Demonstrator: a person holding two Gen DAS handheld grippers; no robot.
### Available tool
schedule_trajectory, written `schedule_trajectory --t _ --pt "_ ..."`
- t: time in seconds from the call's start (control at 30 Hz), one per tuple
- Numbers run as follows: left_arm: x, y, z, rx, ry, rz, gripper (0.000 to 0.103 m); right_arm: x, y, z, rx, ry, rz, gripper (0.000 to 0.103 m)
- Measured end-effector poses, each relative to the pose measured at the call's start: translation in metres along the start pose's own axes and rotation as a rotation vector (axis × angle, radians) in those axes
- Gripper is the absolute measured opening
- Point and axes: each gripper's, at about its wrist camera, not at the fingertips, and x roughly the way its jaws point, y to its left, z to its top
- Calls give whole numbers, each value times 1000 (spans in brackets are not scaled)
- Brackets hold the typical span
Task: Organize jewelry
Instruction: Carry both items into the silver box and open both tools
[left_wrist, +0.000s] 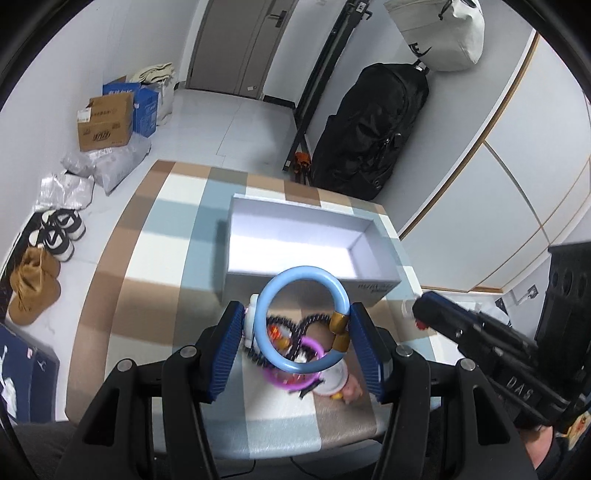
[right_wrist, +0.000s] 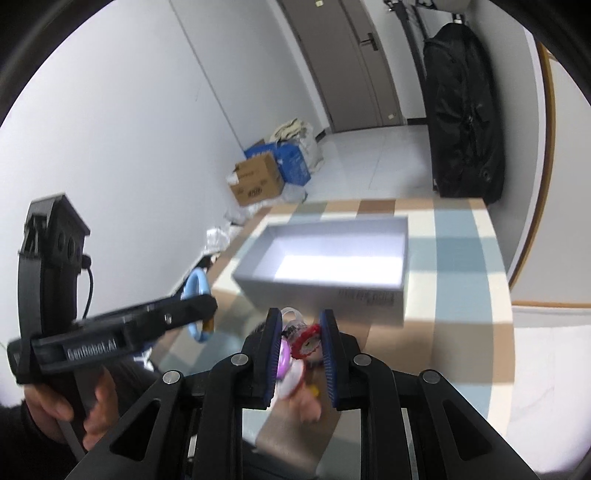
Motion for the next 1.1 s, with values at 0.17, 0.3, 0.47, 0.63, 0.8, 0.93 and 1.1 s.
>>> schedule_trajectory --t 0.17,0.3,0.47,0.63,0.8,0.93,1.1 --pt "10 -2 22 16 -2 16 52 5 -5 28 -9 -15 25 20" --pt "23 1 39 17 2 18 52 12 -12 48 -3 -30 48 20" --pt "47 3 56 17 41 6 52 29 -28 67 25 -38 75 20" --pt "74 5 63 43 91 -17 52 61 -45 78 66 8 101 20" --pt "89 9 63 46 138 -37 52 88 -56 77 97 56 120 20" --pt "93 10 63 47 156 -47 52 98 -64 73 128 76 118 20" --pt "100 10 66 43 177 -66 52 103 -69 74 132 94 125 20"
